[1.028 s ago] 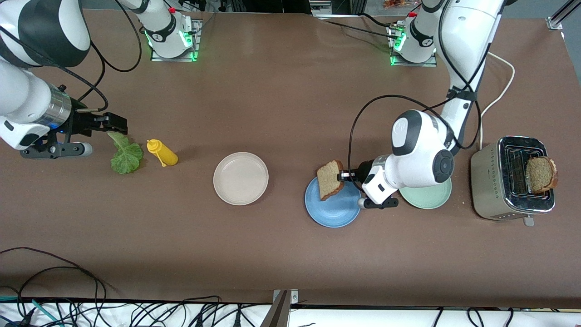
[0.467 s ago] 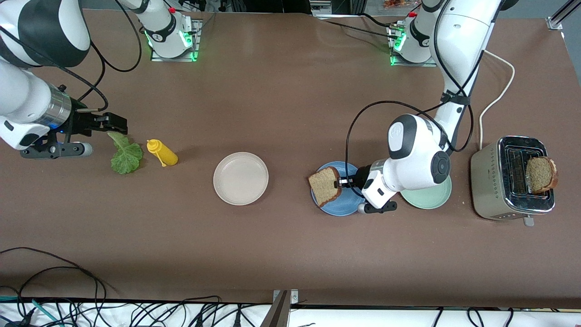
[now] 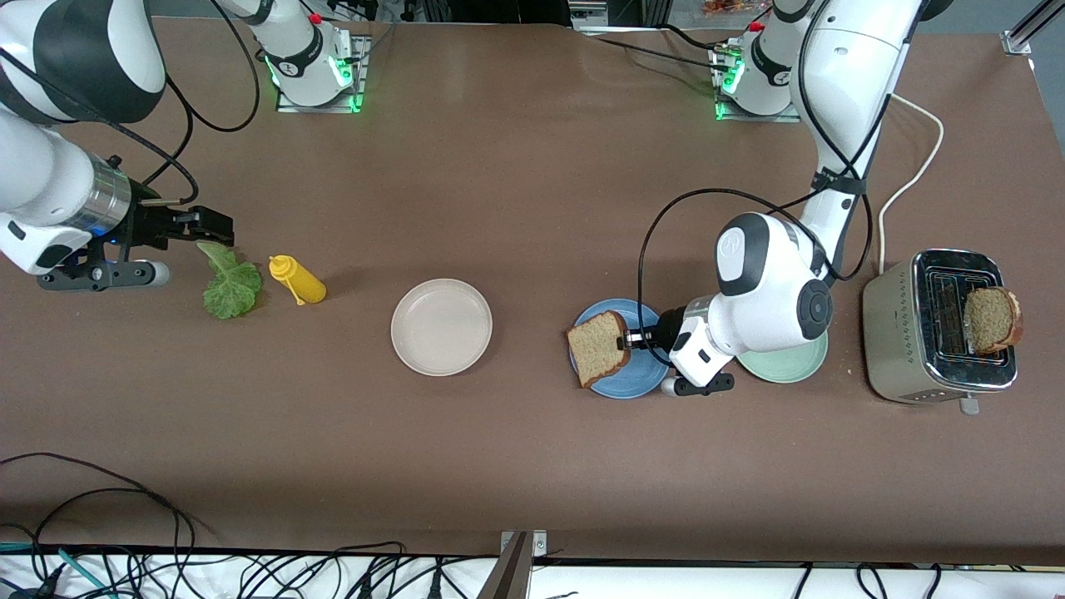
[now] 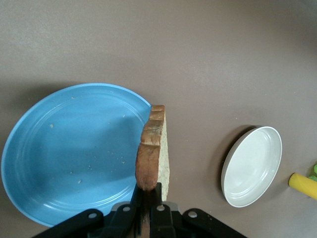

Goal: Make sandwich in blue plate with both arms
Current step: 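Lower the bread onto the blue plate while the right gripper reaches the lettuce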

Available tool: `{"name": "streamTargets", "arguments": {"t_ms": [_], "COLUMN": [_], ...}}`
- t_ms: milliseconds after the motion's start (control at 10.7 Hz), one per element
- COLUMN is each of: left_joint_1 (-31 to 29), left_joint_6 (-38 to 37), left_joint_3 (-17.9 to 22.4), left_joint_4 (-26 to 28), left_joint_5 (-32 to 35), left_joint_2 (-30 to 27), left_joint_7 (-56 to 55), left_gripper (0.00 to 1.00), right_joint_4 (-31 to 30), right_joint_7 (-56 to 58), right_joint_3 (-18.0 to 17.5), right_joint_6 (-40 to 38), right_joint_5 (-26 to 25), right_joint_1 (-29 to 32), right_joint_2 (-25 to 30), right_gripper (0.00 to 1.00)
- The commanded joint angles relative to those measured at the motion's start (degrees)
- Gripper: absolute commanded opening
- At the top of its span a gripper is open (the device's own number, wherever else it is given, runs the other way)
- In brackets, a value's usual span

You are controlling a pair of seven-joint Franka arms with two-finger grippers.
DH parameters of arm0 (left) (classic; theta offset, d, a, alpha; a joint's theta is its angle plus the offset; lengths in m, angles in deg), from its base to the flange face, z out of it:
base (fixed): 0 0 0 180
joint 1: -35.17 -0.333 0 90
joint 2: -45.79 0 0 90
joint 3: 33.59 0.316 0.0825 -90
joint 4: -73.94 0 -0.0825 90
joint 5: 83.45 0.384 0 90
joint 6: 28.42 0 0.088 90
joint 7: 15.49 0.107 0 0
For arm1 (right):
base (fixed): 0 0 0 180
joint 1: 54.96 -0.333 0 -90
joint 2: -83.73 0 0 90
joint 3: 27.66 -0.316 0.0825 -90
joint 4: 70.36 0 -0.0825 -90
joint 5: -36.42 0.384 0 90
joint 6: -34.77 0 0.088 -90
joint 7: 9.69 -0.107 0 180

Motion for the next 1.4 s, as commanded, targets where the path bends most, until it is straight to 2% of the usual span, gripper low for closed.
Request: {"name": "streamTargets", "arguments": {"t_ms": [0, 187, 654, 1122, 1309], "left_joint_1": [-1.7, -3.2, -2.85, -1.98, -1.97], "left_joint_6": [-4.34, -8.05, -8.24, -7.63, -7.45], "left_joint_3": [0.35, 0.35, 0.35, 0.26, 0.26], "left_joint_4": [-0.72, -0.72, -0.98, -1.69, -1.86], "left_joint_5": [-0.97, -0.71, -1.59, -1.76, -1.85], "left_joint_2": [-0.05, -0.94, -0.06, 1.96, 2.31], "left_joint_7": [3.67, 3.67, 2.97, 2.27, 2.18], "left_gripper": [0.0, 0.0, 0.0, 0.0, 0.0], "right_joint_4": [-0.09, -0.88, -0.88, -3.34, -6.83], "right_joint_7": [0.14, 0.58, 9.88, 28.49, 34.22], "right_joint_3": [0.21, 0.48, 0.48, 0.57, 0.57], "right_joint_6": [-0.8, -0.8, 1.04, 7.45, 11.92], "right_joint_5": [0.94, 0.51, -0.37, -0.55, -0.73], "right_joint_1": [0.28, 0.81, 5.63, 11.26, 12.32], "right_joint_2": [0.09, 0.09, -5.09, -11.5, -12.74], "right_gripper": [1.0, 1.0, 1.0, 1.0, 1.0]}}
